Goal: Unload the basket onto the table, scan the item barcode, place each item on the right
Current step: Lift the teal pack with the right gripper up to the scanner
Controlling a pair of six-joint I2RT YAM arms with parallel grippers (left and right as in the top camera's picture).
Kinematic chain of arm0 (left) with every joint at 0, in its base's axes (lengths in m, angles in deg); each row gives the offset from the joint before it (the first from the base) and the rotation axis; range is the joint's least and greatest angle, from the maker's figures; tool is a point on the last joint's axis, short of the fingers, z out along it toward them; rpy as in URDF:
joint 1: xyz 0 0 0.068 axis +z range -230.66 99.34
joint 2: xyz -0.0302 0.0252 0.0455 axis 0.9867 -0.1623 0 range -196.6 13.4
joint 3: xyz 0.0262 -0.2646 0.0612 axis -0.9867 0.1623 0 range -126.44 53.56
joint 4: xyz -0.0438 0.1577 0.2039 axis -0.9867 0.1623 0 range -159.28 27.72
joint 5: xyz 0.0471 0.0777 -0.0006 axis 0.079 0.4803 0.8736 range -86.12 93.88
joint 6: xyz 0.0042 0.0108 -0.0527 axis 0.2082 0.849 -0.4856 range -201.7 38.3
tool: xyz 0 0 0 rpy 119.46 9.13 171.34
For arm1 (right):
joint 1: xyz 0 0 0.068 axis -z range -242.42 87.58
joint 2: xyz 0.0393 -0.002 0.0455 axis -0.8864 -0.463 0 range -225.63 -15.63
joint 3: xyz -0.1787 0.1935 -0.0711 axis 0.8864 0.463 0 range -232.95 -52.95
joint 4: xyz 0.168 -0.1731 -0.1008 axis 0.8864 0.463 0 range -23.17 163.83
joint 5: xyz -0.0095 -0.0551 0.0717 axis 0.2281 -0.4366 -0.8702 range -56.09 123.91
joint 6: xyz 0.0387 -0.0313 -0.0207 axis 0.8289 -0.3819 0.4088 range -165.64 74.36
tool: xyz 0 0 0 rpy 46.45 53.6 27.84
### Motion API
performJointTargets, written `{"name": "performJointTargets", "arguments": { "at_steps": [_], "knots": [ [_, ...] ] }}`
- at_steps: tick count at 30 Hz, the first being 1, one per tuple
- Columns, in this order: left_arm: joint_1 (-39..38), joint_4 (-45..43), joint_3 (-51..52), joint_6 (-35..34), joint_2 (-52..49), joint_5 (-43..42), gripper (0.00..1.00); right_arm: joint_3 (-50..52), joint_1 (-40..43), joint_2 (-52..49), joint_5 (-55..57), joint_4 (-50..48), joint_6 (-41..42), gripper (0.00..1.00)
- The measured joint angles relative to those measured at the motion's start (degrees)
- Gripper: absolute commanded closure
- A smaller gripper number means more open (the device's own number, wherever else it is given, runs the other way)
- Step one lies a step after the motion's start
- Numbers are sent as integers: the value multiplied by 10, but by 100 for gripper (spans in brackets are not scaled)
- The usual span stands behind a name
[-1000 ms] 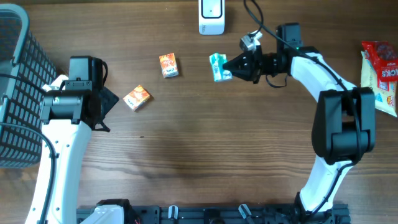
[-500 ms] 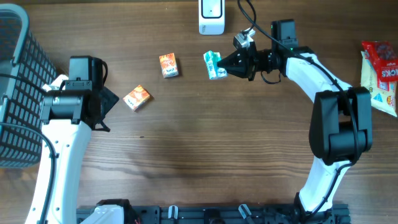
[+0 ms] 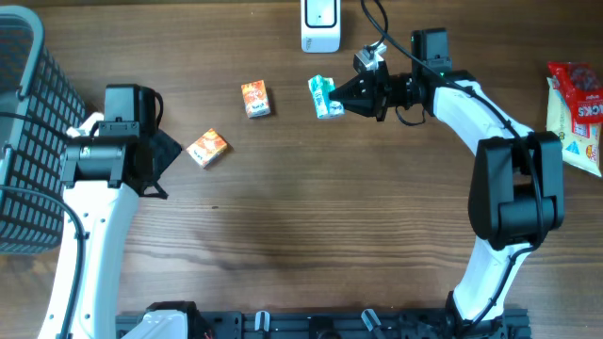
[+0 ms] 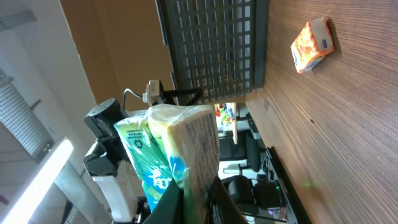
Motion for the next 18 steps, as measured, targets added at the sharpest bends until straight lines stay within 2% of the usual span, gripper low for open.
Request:
{"name": "performJointTargets", "arguments": {
  "at_steps": [4, 13, 16, 18],
  "knots": [
    [0, -19, 0, 0, 0, -30, 0, 0, 0, 0, 52, -13, 15, 96],
    [0, -20, 0, 0, 0, -48, 0, -8, 0, 0, 256, -9, 30, 95],
    [0, -20, 0, 0, 0, -48, 0, -48, -1, 0, 338, 76, 9, 95],
    [0, -20, 0, 0, 0, -49, 0, -93, -6, 0, 434, 169, -16, 96]
  ]
}}
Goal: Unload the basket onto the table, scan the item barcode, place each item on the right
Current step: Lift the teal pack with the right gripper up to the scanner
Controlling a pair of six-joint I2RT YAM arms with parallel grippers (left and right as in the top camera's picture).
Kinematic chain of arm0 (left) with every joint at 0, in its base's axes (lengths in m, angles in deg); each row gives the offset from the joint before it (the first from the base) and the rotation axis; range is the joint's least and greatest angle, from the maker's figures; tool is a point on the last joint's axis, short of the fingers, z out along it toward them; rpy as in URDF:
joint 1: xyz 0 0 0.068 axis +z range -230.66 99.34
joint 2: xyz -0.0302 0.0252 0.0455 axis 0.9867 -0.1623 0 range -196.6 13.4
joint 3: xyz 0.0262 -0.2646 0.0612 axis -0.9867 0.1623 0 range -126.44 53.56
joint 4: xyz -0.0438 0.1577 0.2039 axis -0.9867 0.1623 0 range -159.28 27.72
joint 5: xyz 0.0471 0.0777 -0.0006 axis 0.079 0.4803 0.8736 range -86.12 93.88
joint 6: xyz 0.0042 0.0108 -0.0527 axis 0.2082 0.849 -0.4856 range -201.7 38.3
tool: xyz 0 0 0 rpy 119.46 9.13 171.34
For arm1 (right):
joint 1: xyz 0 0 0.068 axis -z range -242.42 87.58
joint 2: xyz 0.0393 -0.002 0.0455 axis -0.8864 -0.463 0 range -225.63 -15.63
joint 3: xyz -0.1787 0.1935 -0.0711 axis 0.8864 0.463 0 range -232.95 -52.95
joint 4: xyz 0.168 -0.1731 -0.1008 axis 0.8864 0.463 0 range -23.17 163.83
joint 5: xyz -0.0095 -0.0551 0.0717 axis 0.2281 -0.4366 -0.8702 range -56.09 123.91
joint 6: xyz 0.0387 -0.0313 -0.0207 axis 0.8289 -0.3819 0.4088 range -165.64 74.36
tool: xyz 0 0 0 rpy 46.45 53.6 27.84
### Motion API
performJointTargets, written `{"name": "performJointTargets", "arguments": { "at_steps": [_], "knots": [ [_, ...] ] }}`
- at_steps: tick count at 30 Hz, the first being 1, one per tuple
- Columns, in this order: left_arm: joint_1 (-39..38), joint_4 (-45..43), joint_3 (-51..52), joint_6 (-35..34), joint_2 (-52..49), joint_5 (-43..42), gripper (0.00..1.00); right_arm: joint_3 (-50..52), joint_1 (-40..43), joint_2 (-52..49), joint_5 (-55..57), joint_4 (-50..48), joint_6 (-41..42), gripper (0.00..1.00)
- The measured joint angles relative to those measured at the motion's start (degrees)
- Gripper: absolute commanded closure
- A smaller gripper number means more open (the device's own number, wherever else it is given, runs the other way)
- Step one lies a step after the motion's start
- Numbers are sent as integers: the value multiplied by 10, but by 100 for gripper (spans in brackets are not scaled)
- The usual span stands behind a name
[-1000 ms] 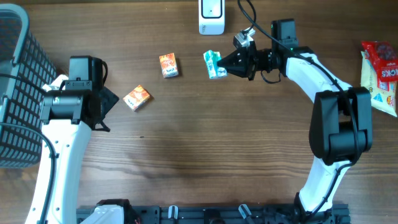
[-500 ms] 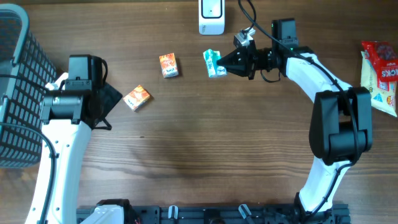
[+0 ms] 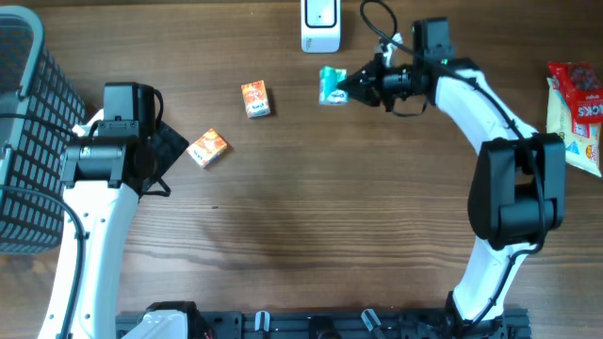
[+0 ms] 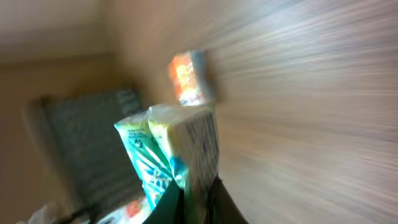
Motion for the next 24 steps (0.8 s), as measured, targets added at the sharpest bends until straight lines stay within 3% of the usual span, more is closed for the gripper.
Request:
{"name": "performJointTargets", "arguments": {
  "at_steps": [2, 3, 5, 11, 19, 24],
  "knots": [
    [0, 0, 0, 0, 0, 0, 0, -46, -12, 0, 115, 66, -33, 96],
    [0, 0, 0, 0, 0, 0, 0, -91, -33, 0, 238, 101, -73, 96],
    [0, 0, 0, 0, 0, -1, 0, -119, -54, 0, 318, 104, -102, 96],
    [0, 0, 0, 0, 0, -2, 0, -162, -153, 0, 600, -24, -224, 95],
    [0, 0, 0, 0, 0, -2, 0, -168, -201, -29, 745, -284, -367, 95],
    [0, 0, 0, 0, 0, -2, 0, -169, -196, -85, 773, -354, -429, 95]
  ]
}}
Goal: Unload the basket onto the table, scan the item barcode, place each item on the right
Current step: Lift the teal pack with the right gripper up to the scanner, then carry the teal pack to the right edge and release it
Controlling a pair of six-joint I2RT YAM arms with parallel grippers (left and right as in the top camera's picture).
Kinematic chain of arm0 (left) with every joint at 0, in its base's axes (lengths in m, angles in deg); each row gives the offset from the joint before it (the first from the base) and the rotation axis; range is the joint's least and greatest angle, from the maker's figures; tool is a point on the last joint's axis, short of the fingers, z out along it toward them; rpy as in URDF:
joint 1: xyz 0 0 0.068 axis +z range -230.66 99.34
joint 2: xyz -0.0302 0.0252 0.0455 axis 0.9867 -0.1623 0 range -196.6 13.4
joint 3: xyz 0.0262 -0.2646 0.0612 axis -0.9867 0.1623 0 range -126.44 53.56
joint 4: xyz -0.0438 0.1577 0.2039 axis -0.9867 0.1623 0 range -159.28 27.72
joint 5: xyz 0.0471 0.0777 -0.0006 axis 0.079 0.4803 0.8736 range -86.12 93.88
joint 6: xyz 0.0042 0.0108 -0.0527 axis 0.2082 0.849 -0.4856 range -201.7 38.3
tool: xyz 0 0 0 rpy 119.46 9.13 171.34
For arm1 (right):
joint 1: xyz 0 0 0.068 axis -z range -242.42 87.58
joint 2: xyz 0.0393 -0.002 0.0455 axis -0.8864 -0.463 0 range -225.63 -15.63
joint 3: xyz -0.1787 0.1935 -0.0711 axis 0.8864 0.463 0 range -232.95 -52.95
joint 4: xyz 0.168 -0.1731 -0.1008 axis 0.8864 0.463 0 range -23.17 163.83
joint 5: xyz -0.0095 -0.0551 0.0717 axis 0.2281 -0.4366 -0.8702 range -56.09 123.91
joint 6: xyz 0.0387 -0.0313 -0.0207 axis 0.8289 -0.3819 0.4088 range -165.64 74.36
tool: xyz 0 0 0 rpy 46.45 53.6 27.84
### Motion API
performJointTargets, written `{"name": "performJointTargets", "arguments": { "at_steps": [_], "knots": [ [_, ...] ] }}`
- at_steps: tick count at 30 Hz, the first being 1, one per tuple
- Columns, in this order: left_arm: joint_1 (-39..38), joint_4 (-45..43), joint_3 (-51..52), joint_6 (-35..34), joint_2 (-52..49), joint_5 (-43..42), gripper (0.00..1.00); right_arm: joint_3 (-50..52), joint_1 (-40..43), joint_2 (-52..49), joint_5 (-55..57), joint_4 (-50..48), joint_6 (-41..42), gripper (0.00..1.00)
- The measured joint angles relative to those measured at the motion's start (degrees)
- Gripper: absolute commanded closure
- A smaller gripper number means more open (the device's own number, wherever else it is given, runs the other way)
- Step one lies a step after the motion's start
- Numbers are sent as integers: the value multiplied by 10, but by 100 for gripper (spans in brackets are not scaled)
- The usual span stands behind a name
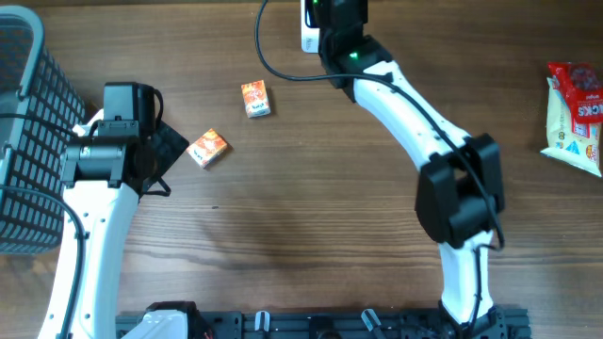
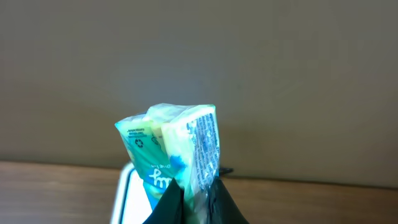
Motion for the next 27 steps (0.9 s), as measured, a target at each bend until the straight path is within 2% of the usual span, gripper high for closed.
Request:
{"name": "performJointTargets", "arguments": {
  "at_steps": [7, 13, 21, 27],
  "knots": [
    [0, 0, 0, 0, 0, 0, 0, 0, 0, -80, 9, -73, -115, 96],
    [0, 0, 0, 0, 0, 0, 0, 0, 0, -87, 27, -109, -161, 96],
    [0, 0, 0, 0, 0, 0, 0, 0, 12, -87, 198, -183, -196, 96],
    [0, 0, 0, 0, 0, 0, 0, 0, 73, -87, 349, -121, -186, 96]
  ]
}}
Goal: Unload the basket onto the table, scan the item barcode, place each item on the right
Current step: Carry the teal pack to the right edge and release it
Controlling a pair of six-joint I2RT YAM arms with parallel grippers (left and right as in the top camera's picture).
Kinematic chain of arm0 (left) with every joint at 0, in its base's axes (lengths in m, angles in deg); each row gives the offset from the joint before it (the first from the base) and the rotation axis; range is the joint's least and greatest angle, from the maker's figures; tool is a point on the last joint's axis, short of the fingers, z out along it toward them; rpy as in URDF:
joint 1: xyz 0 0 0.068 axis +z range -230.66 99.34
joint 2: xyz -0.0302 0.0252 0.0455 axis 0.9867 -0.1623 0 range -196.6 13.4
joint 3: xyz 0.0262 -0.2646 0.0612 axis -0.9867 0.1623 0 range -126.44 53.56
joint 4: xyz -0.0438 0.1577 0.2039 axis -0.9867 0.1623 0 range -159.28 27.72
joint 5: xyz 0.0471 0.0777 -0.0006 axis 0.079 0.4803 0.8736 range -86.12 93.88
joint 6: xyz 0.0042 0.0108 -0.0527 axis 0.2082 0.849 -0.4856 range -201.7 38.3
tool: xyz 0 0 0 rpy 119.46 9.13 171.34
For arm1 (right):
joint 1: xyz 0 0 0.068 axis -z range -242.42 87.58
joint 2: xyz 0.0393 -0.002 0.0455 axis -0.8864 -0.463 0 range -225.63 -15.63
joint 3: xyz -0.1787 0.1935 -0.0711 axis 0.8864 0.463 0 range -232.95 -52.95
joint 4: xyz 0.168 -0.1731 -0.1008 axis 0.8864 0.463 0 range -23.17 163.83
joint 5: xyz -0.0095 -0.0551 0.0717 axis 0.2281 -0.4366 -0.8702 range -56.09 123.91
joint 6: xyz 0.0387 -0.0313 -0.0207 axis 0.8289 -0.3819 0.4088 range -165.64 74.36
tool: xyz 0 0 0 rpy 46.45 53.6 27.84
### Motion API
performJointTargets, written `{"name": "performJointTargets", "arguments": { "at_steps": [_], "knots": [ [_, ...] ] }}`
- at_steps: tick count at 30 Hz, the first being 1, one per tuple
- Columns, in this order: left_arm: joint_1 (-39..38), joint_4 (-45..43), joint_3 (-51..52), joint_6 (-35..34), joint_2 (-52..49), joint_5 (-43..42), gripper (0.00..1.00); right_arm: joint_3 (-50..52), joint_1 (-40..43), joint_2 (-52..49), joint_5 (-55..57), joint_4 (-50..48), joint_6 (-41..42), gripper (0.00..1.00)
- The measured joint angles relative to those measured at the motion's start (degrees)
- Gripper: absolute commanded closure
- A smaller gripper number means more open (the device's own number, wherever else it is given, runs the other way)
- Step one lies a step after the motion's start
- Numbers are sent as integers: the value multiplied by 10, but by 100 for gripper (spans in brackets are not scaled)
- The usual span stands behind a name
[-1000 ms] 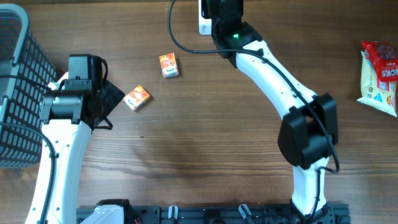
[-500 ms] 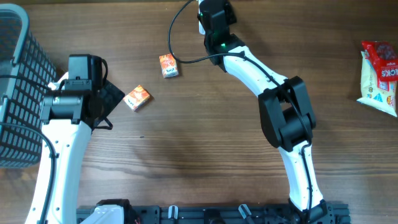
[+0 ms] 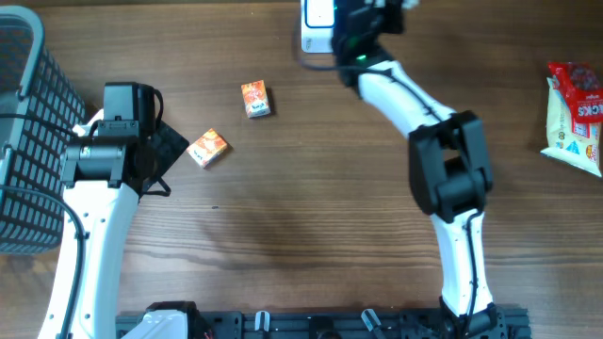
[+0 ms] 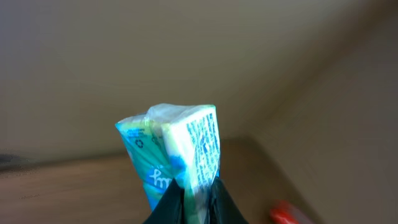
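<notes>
A teal and white packet (image 4: 171, 155) with a printed side panel stands pinched between my right gripper (image 4: 198, 194), which is shut on its lower end. In the overhead view the right arm (image 3: 396, 80) reaches to the far edge of the table, its wrist just right of the white scanner (image 3: 318, 24). The hand and packet are out of sight there. My left gripper (image 3: 168, 162) rests at the left, fingers apart, close beside an orange box (image 3: 208, 147).
A second orange box (image 3: 255, 98) lies left of the scanner. A dark wire basket (image 3: 24, 141) fills the left edge. A red snack bag (image 3: 575, 104) lies at the right edge, and a red blur (image 4: 287, 213) shows low right in the wrist view.
The right wrist has swung a little to the right at the table's far edge. The scanner's top no longer shows under the packet in the wrist view. The left arm has not moved.
My right gripper held the teal packet over the table right of the scanner. It then was closer to the scanner, then at the far edge over the scanner facing the wall. Now it is turned rightward there, with the same grip throughout.
</notes>
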Motion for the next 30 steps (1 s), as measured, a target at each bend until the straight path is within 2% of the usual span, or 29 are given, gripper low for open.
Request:
{"name": "performJointTargets", "arguments": {
  "at_steps": [5, 10, 14, 18, 19, 20, 23, 24, 30],
  "knots": [
    [0, 0, 0, 0, 0, 0, 0, 0, 87, 0, 94, 140, 37, 96],
    [0, -1, 0, 0, 0, 0, 0, 7, 168, 0, 126, 368, 143, 96],
    [0, -1, 0, 0, 0, 0, 0, 10, 214, 0, 83, 521, 260, 96],
    [0, -1, 0, 0, 0, 0, 0, 10, 264, 0, -17, 612, 377, 96],
    [0, -1, 0, 0, 0, 0, 0, 10, 287, 0, -54, 631, 414, 84],
    [0, -1, 0, 0, 0, 0, 0, 10, 298, 0, -72, 637, 431, 56],
    [0, -1, 0, 0, 0, 0, 0, 10, 337, 0, -136, 640, 468, 3],
    [0, -1, 0, 0, 0, 0, 0, 10, 351, 0, -157, 642, 476, 0],
    [0, -1, 0, 0, 0, 0, 0, 10, 388, 0, -226, 644, 485, 0]
  ]
}}
